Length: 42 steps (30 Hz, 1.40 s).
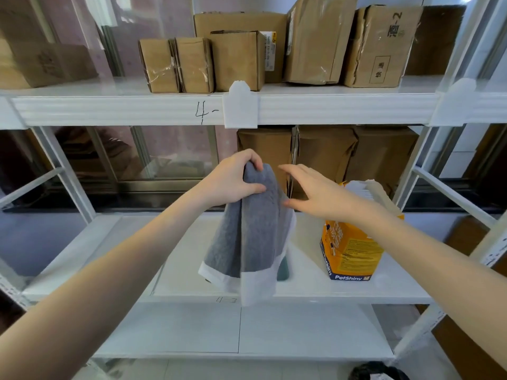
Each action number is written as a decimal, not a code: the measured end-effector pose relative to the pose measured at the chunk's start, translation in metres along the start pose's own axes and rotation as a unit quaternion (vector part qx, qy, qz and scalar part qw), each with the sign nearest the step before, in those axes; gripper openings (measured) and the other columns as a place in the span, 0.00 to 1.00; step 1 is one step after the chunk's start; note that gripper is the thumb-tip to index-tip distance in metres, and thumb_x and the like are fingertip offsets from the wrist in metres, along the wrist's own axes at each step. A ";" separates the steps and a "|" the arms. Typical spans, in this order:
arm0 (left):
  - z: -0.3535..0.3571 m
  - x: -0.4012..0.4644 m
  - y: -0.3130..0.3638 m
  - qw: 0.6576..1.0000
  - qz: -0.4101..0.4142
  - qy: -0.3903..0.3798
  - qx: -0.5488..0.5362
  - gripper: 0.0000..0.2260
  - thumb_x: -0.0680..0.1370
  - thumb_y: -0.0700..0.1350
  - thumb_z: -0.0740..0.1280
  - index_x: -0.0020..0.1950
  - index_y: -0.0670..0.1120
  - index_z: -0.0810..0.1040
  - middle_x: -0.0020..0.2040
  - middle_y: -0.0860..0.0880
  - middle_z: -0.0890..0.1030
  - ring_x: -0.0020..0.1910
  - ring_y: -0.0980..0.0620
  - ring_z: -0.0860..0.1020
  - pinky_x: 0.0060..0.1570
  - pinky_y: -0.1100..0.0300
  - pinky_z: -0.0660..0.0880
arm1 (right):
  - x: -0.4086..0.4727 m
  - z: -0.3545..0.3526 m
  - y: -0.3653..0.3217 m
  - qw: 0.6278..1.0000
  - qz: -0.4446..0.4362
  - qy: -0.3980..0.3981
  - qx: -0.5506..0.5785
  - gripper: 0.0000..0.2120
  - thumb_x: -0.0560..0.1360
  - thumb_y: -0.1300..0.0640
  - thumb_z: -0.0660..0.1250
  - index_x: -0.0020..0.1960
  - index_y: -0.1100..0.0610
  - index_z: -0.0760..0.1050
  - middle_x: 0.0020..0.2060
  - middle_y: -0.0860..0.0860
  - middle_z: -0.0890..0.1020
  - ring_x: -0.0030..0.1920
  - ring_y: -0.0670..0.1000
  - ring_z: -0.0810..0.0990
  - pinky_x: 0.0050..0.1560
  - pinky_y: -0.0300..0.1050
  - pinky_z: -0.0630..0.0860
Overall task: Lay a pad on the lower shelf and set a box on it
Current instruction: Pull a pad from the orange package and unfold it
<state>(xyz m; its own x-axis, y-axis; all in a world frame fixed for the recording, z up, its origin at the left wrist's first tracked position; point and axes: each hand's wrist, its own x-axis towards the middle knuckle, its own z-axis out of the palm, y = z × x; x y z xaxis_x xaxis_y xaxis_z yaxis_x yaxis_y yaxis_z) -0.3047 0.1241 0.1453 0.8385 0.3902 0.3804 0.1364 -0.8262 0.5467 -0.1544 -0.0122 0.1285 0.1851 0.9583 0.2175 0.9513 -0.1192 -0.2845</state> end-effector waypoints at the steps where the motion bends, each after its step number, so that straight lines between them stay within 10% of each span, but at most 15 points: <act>1: -0.002 -0.001 -0.001 1.000 0.015 0.003 -0.007 0.12 0.72 0.41 0.72 0.49 0.49 0.70 0.45 0.60 0.72 0.45 0.56 0.72 0.44 0.67 0.67 | 0.003 0.001 -0.001 1.000 -0.002 -0.001 0.013 0.35 0.73 0.46 0.66 0.74 0.52 0.55 0.71 0.52 0.65 0.70 0.52 0.65 0.67 0.50 0.67; 8: -0.020 -0.013 -0.012 0.992 0.061 -0.065 -0.086 0.19 0.77 0.33 0.62 0.64 0.50 0.67 0.59 0.56 0.72 0.63 0.57 0.71 0.64 0.59 0.68 | 0.014 0.008 -0.007 0.991 -0.008 -0.025 0.133 0.27 0.68 0.46 0.72 0.64 0.51 0.69 0.53 0.47 0.75 0.55 0.48 0.73 0.56 0.44 0.72; 16: -0.015 -0.027 -0.029 0.981 -0.017 -0.053 -0.187 0.21 0.80 0.36 0.59 0.68 0.52 0.59 0.61 0.46 0.73 0.60 0.52 0.75 0.60 0.55 0.75 | 0.017 0.014 -0.006 0.974 0.016 -0.058 0.218 0.09 0.72 0.50 0.69 0.42 0.56 0.75 0.38 0.48 0.78 0.40 0.47 0.77 0.41 0.40 0.72; 22: 0.003 -0.034 -0.039 0.983 -0.048 0.129 -0.119 0.20 0.72 0.48 0.73 0.55 0.49 0.63 0.52 0.56 0.72 0.55 0.51 0.77 0.50 0.56 0.79 | 0.014 0.008 -0.005 0.978 0.005 0.017 0.206 0.09 0.74 0.50 0.67 0.42 0.56 0.73 0.40 0.49 0.79 0.40 0.46 0.78 0.40 0.38 0.72; 29: 0.004 -0.024 -0.028 0.987 -0.053 0.082 -0.127 0.09 0.76 0.50 0.67 0.50 0.46 0.76 0.49 0.47 0.81 0.49 0.49 0.80 0.52 0.49 0.78 | 0.004 -0.005 -0.002 0.977 0.013 0.042 0.210 0.08 0.74 0.49 0.67 0.40 0.50 0.71 0.43 0.53 0.81 0.46 0.55 0.81 0.44 0.49 0.75; 36: -0.009 -0.002 -0.011 0.993 -0.036 0.062 -0.093 0.01 0.81 0.42 0.57 0.50 0.47 0.65 0.43 0.54 0.73 0.44 0.56 0.72 0.46 0.57 0.69 | -0.011 -0.009 0.005 0.968 0.059 -0.033 0.243 0.21 0.69 0.48 0.72 0.60 0.50 0.73 0.53 0.44 0.79 0.52 0.42 0.78 0.51 0.36 0.75; 42: -0.021 -0.003 -0.025 0.982 -0.069 0.096 -0.147 0.11 0.79 0.40 0.62 0.54 0.49 0.61 0.48 0.48 0.80 0.48 0.51 0.79 0.48 0.57 0.77 | -0.013 -0.004 0.022 0.973 0.117 -0.086 0.179 0.15 0.68 0.51 0.74 0.51 0.57 0.80 0.49 0.53 0.83 0.50 0.52 0.81 0.55 0.53 0.77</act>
<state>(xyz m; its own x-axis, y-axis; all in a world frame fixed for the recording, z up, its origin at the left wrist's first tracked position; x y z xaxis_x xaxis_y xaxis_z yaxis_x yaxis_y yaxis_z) -0.3217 0.1522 0.1462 0.7045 0.5826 0.4052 0.0595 -0.6175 0.7843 -0.1349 -0.0287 0.1234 0.3121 0.9491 -0.0436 0.7357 -0.2704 -0.6210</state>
